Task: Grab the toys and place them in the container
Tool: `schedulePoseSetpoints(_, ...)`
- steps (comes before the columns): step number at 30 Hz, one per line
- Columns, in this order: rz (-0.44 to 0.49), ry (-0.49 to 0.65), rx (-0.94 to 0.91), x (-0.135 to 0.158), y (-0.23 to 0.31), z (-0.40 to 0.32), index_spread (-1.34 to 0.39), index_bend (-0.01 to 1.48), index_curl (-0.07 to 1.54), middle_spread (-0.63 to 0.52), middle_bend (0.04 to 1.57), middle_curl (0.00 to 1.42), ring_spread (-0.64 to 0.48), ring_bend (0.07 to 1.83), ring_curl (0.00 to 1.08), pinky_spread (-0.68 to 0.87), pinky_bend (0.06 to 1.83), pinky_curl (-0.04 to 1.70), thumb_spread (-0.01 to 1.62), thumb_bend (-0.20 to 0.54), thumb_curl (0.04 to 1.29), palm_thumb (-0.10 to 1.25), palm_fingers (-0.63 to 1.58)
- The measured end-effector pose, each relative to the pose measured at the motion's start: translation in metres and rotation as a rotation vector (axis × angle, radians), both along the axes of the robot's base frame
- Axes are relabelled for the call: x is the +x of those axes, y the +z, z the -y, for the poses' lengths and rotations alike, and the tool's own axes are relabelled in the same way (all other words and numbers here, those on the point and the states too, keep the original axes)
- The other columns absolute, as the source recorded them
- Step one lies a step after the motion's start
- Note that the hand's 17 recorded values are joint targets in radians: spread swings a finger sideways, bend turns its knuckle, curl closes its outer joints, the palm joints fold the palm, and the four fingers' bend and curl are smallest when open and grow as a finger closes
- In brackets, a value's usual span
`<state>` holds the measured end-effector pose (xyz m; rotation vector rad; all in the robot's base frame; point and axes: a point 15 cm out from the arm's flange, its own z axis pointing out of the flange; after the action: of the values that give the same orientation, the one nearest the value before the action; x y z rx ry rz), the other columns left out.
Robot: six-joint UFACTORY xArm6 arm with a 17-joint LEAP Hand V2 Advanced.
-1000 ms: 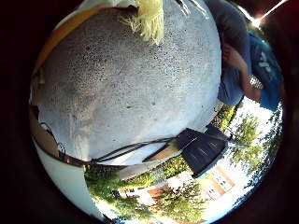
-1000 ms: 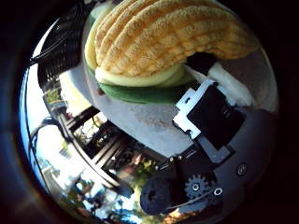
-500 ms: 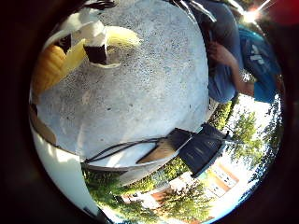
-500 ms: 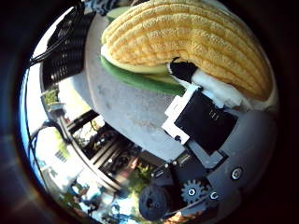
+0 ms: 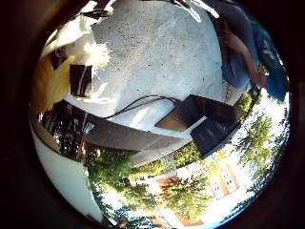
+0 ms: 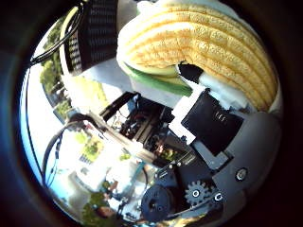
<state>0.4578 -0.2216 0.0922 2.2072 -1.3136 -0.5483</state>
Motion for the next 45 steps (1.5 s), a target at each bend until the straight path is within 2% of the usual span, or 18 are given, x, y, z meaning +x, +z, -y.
schedulePoseSetpoints(4, 0.009, 0.003, 0.074, -0.002, 0.056, -0.038, -1.06, 0.88, 0.06, -0.27, 1.13, 1.16, -0.13, 1.38, 0.89, 0.16, 1.44, 0.89, 1.14, -0.014, 0.64, 1.04, 0.89)
schedulePoseSetpoints(9, 0.089, 0.035, 0.198, 0.007, 0.118, -0.111, -1.08, 0.94, 0.04, -0.27, 1.14, 1.17, -0.14, 1.4, 0.9, 0.15, 1.45, 0.92, 1.15, -0.015, 0.66, 1.03, 0.87)
schedulePoseSetpoints(14, 0.151, 0.116, 0.33, 0.019, 0.146, -0.211, -1.09, 0.98, 0.01, -0.27, 1.15, 1.18, -0.14, 1.41, 0.9, 0.15, 1.46, 0.94, 1.15, -0.015, 0.67, 1.03, 0.86)
schedulePoseSetpoints(19, 0.177, 0.127, 0.384, 0.028, 0.133, -0.288, -1.09, 1.04, -0.01, -0.26, 1.17, 1.19, -0.14, 1.42, 0.91, 0.14, 1.46, 0.96, 1.17, -0.029, 0.67, 0.97, 0.83)
schedulePoseSetpoints(22, 0.229, 0.114, 0.392, 0.048, 0.106, -0.318, -1.09, 1.02, -0.03, -0.26, 1.17, 1.19, -0.14, 1.44, 0.91, 0.13, 1.45, 0.99, 1.2, -0.031, 0.65, 0.91, 0.74)
schedulePoseSetpoints(27, 0.349, 0.1, 0.386, 0.089, 0.049, -0.363, -1.03, 1.05, 0.0, -0.25, 1.14, 1.15, -0.1, 1.45, 0.87, 0.14, 1.37, 1.0, 1.23, -0.018, 0.6, 0.9, 0.71)
schedulePoseSetpoints(30, 0.354, 0.096, 0.371, 0.091, 0.017, -0.39, -0.82, 1.09, 0.03, -0.2, 0.97, 1.05, -0.02, 1.29, 0.8, 0.2, 1.27, 0.96, 1.22, -0.024, 0.58, 0.89, 0.6)
schedulePoseSetpoints(32, 0.331, 0.103, 0.36, 0.084, 0.004, -0.399, -0.61, 1.01, 0.03, -0.16, 0.77, 0.96, 0.02, 1.22, 0.77, 0.23, 1.17, 0.95, 1.21, -0.029, 0.56, 0.88, 0.23)
schedulePoseSetpoints(33, 0.315, 0.11, 0.353, 0.079, -0.005, -0.405, -0.57, 1.0, 0.04, -0.16, 0.75, 0.95, 0.03, 1.2, 0.76, 0.24, 1.16, 0.95, 1.2, -0.029, 0.56, 0.87, 0.22)
schedulePoseSetpoints(34, 0.306, 0.122, 0.347, 0.076, -0.01, -0.41, -0.49, 0.96, 0.05, -0.14, 0.66, 0.89, 0.08, 1.12, 0.72, 0.27, 1.09, 0.92, 1.19, -0.033, 0.55, 0.86, 0.04)
schedulePoseSetpoints(36, 0.298, 0.137, 0.332, 0.074, -0.014, -0.409, -0.4, 0.88, 0.05, -0.08, 0.52, 0.78, 0.15, 0.96, 0.62, 0.33, 1.01, 0.84, 1.17, -0.036, 0.53, 0.84, -0.12)
schedulePoseSetpoints(38, 0.291, 0.159, 0.308, 0.072, -0.02, -0.406, -0.37, 0.76, 0.05, -0.03, 0.37, 0.68, 0.21, 0.79, 0.53, 0.38, 0.95, 0.77, 1.14, -0.038, 0.52, 0.83, -0.2)
schedulePoseSetpoints(41, 0.289, 0.192, 0.269, 0.073, -0.023, -0.396, -0.39, 0.59, 0.05, 0.04, 0.24, 0.58, 0.26, 0.65, 0.45, 0.43, 0.88, 0.7, 1.12, -0.041, 0.5, 0.8, -0.22)
schedulePoseSetpoints(45, 0.295, 0.177, 0.252, 0.079, -0.022, -0.379, -0.41, 0.4, 0.07, 0.1, 0.13, 0.48, 0.3, 0.53, 0.38, 0.48, 0.78, 0.62, 1.1, -0.039, 0.46, 0.77, -0.16)
